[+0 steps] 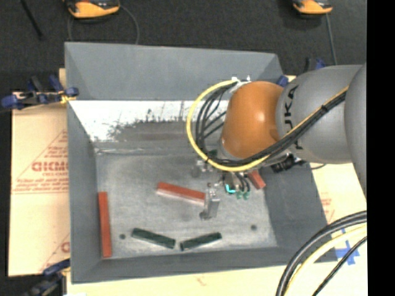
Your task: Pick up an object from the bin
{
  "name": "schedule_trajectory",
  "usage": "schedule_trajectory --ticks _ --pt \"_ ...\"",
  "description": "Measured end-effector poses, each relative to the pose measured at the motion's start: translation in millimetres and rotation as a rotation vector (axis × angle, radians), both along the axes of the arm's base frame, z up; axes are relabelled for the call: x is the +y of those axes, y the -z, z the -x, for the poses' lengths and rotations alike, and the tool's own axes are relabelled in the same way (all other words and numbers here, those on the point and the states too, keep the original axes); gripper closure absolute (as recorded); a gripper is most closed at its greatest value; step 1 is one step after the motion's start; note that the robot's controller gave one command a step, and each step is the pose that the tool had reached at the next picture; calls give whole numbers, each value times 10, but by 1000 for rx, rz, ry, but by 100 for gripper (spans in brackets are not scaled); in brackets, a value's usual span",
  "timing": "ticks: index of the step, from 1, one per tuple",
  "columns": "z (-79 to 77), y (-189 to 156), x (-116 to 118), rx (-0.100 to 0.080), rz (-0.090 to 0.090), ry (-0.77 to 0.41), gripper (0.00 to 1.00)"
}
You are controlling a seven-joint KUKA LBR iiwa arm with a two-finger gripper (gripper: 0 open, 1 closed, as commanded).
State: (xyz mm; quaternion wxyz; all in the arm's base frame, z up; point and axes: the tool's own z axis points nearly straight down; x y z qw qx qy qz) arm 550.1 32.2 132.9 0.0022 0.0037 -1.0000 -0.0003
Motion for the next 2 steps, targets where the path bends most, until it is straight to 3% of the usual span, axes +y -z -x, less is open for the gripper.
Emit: schedule_trajectory --ticks 1,2 --pt "-20 -46 0 -8 0 1 100" --pt "-20 -46 0 -8 0 3 0"
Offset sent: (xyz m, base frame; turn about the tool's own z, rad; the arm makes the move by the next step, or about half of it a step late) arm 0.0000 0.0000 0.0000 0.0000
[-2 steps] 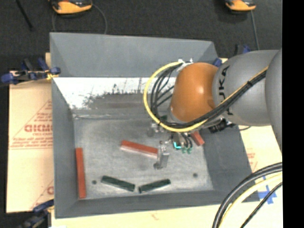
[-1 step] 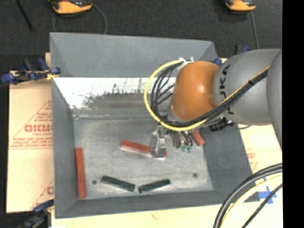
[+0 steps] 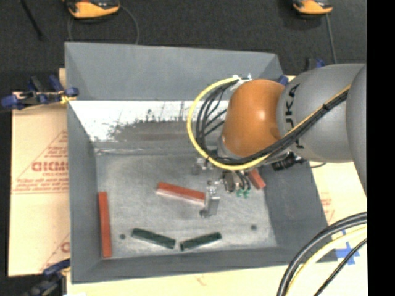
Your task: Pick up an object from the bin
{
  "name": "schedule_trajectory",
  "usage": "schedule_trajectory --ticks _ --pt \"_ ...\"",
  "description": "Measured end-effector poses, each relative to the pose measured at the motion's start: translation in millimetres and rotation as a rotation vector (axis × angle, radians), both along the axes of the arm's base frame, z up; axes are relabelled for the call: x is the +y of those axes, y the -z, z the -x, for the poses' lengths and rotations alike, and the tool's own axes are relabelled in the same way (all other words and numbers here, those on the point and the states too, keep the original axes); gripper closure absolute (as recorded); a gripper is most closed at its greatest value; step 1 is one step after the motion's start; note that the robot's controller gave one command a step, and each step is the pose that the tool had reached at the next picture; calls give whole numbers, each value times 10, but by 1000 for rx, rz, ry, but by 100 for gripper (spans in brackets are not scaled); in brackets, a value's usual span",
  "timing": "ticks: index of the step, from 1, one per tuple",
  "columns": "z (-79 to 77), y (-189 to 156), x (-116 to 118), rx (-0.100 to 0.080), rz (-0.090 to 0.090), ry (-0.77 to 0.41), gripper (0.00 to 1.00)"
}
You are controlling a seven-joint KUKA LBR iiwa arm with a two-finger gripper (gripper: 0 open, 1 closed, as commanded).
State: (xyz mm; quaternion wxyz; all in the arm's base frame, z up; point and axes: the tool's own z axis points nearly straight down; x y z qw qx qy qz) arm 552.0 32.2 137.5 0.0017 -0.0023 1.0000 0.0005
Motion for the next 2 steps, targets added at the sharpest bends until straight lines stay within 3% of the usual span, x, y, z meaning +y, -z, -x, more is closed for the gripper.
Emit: schedule_trajectory --ticks 1,2 --pt "-231 704 141 4 1 -28 0" --pt "-241 667 137 -1 1 -25 100"
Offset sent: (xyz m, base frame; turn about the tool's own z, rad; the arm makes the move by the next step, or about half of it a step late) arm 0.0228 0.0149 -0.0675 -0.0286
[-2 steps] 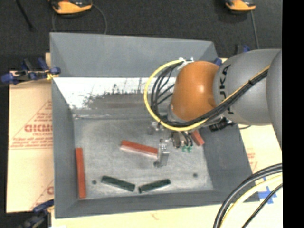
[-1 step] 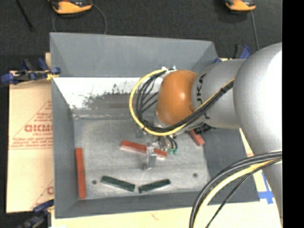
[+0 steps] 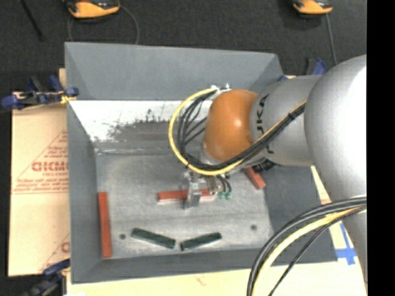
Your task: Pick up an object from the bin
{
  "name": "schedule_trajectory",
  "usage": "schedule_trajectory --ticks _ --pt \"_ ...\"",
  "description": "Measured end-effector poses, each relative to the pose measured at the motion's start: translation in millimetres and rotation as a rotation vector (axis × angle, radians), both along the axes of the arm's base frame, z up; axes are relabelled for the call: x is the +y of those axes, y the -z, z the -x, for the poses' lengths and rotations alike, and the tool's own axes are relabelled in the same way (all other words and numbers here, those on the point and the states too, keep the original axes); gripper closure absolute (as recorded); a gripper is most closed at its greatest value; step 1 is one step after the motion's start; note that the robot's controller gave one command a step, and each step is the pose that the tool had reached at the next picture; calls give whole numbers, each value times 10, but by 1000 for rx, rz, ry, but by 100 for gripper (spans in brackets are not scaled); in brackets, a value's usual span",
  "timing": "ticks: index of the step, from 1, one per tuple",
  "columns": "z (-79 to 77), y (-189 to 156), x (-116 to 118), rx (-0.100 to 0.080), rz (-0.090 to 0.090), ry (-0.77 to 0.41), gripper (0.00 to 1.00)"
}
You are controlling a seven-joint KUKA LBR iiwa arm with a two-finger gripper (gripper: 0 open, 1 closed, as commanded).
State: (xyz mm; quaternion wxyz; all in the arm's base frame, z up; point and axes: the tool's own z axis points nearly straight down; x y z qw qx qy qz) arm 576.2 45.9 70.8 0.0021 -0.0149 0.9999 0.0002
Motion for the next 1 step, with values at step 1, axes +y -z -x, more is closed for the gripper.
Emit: schedule_trajectory --ticks 1 --pt "-240 -2044 112 -9 -1 23 100"
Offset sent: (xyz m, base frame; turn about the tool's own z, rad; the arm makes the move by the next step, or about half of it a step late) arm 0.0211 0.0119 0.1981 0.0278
